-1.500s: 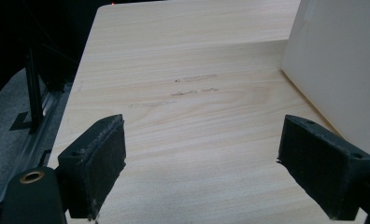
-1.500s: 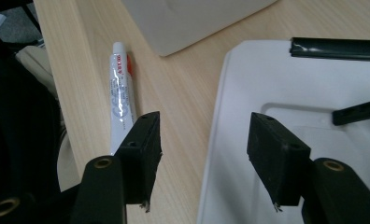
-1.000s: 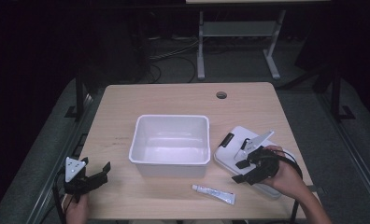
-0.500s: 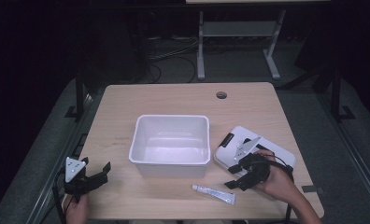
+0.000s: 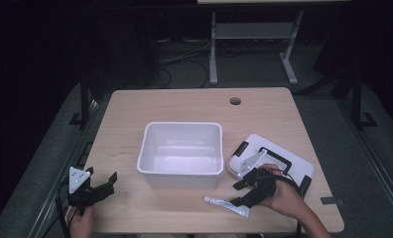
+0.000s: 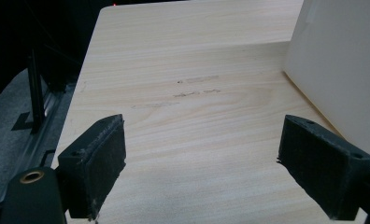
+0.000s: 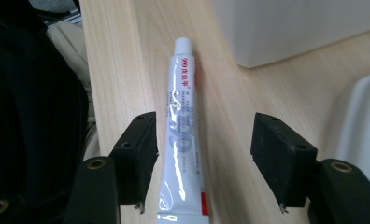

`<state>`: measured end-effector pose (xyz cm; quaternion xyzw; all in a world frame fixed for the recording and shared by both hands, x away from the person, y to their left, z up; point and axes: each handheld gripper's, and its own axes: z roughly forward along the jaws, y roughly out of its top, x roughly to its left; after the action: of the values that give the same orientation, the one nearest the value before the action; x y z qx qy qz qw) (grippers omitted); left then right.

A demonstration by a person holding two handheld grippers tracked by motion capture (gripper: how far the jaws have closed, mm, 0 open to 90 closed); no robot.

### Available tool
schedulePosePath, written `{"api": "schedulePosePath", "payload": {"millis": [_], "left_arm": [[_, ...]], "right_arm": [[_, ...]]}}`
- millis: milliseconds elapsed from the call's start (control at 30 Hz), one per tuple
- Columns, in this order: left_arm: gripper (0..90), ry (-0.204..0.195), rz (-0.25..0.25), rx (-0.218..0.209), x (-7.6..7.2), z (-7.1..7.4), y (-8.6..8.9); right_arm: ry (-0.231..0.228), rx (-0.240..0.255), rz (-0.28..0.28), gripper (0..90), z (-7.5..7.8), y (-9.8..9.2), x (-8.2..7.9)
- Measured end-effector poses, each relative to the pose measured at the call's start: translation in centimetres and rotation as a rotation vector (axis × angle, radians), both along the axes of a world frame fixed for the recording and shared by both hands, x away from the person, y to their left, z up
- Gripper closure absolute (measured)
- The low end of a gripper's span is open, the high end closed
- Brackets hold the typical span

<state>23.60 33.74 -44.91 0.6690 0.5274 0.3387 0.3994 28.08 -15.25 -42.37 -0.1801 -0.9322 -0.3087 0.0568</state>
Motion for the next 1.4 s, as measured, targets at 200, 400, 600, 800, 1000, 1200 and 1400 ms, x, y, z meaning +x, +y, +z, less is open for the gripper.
{"api": "schedulePosePath", "payload": {"millis": [200,400,600,800,1000,1200,1400], "left_arm": [[14.0,-0.001,0.0,-0.001,0.0,0.0,0.0],[14.0,-0.002,0.0,-0.004,0.0,0.0,0.1],[14.0,0.0,0.0,-0.002,0.0,0.0,0.1],[14.0,0.0,0.0,-0.003,0.0,0.0,0.1],[14.0,0.001,-0.001,-0.008,0.0,0.0,0.0],[14.0,0.0,-0.002,-0.01,0.0,0.0,0.1],[14.0,0.0,0.0,-0.014,0.0,0.0,0.2]], "right_arm": [[0.0,-0.002,0.033,42.6,-0.5,1.1,-0.5],[-0.003,-0.014,0.051,45.0,-0.9,2.0,-0.7],[-0.012,-0.026,0.064,48.7,-1.4,2.6,-0.8],[-0.021,-0.036,0.071,51.8,-1.6,3.0,-0.9],[-0.023,-0.054,0.08,54.8,-2.0,3.3,-1.0],[-0.02,-0.056,0.086,57.9,-2.2,3.4,-1.0],[-0.032,-0.067,0.092,60.9,-2.4,3.6,-1.1]]}}
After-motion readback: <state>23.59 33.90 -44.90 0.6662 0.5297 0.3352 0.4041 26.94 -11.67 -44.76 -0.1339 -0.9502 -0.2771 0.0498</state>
